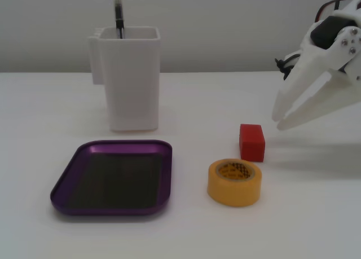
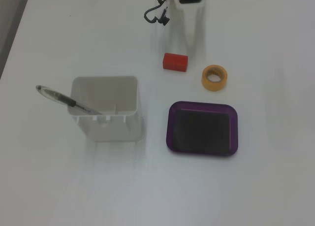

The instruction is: Pick up the red cube and place it in the box.

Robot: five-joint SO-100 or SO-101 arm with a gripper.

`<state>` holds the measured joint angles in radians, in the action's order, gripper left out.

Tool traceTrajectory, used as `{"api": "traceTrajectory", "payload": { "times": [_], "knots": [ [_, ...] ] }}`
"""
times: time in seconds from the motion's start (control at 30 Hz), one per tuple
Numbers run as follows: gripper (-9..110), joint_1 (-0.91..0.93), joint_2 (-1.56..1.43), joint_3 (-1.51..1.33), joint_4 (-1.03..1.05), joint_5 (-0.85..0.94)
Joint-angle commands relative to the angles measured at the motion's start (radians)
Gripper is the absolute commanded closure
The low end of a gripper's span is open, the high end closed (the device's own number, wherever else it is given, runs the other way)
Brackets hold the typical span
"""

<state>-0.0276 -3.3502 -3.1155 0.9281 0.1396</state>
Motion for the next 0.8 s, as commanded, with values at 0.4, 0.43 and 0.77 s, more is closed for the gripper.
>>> {"api": "traceTrajectory", "payload": {
  "times": [0.4, 0.43, 0.77],
  "knots": [
    [102, -0.014, -0.083, -0.017, -0.002, -0.129],
    [102, -0.014, -0.083, -0.017, -0.002, -0.129],
    [102, 0.006, -0.069, 0.035, 0.003, -0.137]
  ]
}}
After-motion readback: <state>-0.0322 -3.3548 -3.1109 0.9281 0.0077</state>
